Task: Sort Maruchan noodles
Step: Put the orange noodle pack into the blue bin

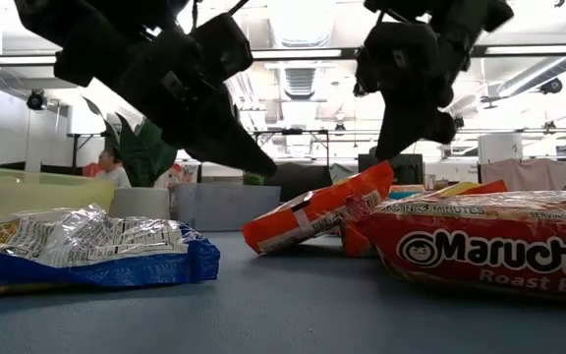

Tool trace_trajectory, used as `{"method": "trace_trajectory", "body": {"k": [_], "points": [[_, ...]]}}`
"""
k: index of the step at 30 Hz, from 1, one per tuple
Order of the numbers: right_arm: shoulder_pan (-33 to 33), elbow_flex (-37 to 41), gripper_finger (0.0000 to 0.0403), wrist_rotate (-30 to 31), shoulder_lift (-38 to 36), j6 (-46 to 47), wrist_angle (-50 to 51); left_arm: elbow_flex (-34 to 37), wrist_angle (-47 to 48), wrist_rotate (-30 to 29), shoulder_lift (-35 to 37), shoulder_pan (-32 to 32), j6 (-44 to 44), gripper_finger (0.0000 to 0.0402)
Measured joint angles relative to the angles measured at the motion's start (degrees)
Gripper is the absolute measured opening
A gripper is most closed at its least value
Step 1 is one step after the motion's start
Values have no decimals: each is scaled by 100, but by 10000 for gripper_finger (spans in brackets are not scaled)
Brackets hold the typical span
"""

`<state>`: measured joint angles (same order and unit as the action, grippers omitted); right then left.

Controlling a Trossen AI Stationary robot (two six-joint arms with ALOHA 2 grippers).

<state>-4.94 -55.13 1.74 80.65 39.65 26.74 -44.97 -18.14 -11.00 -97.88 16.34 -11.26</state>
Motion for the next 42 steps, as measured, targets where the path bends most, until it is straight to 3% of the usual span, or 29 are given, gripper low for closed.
{"method": "trace_trajectory", "body": {"k": [5, 11, 22, 29, 37, 42], "points": [[110, -432, 13, -93, 47, -197, 643, -28, -21, 90, -115, 0, -35, 1], [196, -581, 27, -783, 47, -274, 765, -26, -437, 329, -402, 0, -194, 0], [200, -265, 194, -925, 47, 473, 257, 39, -594, 577, -556, -31, -496, 0], [430, 29, 264, -925, 47, 559, -536, 158, -636, 585, -556, -35, -685, 0], [612, 197, 287, -997, 256, 536, -919, 171, -972, 657, -747, -73, -685, 0], [636, 194, 288, -1548, 754, 479, -1435, 245, -1276, 980, -886, -213, -791, 0]]}}
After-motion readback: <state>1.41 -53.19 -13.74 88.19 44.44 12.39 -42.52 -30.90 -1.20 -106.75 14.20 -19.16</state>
